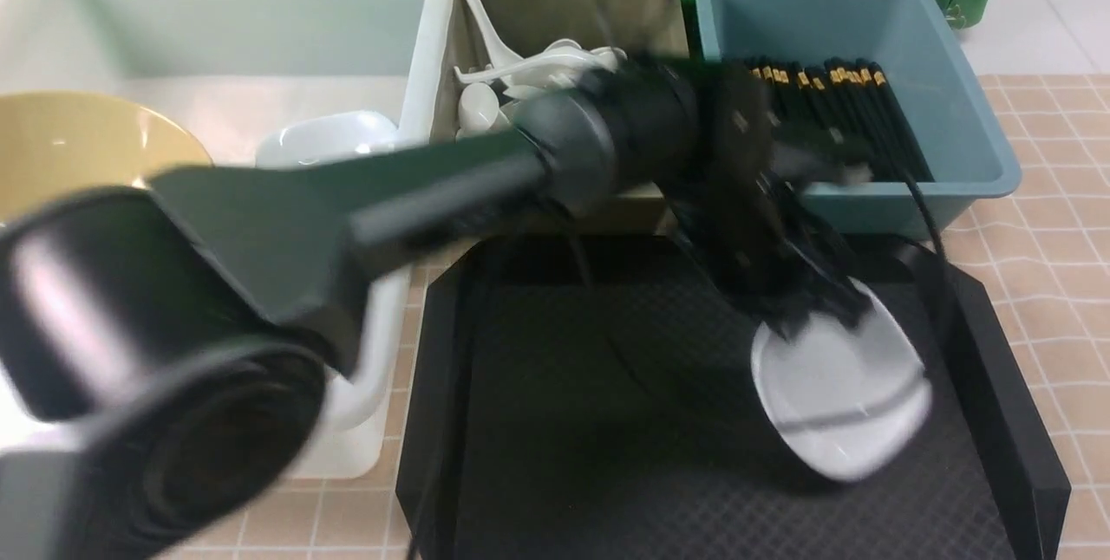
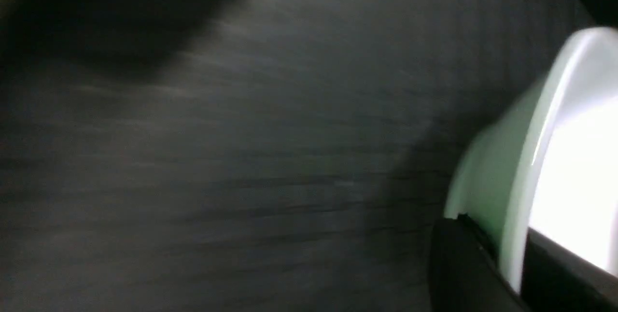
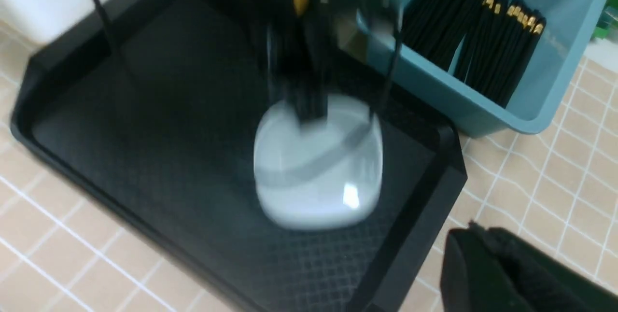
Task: On brown table put chopsticks spoon bowls plates into blue grey white boxes.
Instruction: 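Place the white bowl into the white bin with the other dishes with the left gripper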
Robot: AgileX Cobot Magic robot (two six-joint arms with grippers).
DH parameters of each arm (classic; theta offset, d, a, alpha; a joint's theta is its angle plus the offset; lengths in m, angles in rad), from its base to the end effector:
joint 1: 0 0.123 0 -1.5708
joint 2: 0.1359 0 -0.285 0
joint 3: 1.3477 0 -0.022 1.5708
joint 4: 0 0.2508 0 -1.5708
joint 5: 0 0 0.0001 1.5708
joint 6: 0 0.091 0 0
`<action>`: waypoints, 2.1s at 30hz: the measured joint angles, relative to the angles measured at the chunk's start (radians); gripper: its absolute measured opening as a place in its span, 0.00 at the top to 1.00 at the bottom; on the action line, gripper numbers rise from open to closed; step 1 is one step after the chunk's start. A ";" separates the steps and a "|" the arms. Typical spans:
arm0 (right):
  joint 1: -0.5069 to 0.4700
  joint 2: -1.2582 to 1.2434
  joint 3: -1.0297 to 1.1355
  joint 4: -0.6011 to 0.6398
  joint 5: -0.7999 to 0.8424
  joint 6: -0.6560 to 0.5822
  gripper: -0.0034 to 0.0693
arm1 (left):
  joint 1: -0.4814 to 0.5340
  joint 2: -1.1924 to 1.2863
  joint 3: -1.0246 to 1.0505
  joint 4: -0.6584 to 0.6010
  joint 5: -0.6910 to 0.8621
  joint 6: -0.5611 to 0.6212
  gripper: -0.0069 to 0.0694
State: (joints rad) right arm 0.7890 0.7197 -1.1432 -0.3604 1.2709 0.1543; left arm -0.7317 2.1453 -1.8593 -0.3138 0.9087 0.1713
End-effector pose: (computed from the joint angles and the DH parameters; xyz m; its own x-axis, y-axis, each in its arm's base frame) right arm 0.0812 0.0382 0.4220 -0.4965 -0.4421 -0.7470 -0.4719 0.8598 -0.1952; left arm 0.3403 -0.3354 0.2331 -0.6759 0.5735 -0.4629 0.7158 0.6603 -0.2270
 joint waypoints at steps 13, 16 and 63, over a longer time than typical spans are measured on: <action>0.000 0.391 -0.179 0.196 -0.076 -0.259 0.86 | 0.477 -0.399 -0.010 0.010 0.144 0.116 0.90; 0.000 0.505 -0.293 0.273 -0.125 -0.321 0.86 | 0.609 -0.425 -0.010 0.011 0.189 0.128 0.90; 0.032 1.062 -0.778 0.360 -0.070 -0.652 0.83 | 0.865 -0.050 -0.211 -0.163 0.278 0.416 0.21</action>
State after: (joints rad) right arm 0.8213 1.7812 -1.9214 0.0000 1.2009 -0.4976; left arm 0.1330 2.0953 -2.0705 -0.4765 1.1868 0.5870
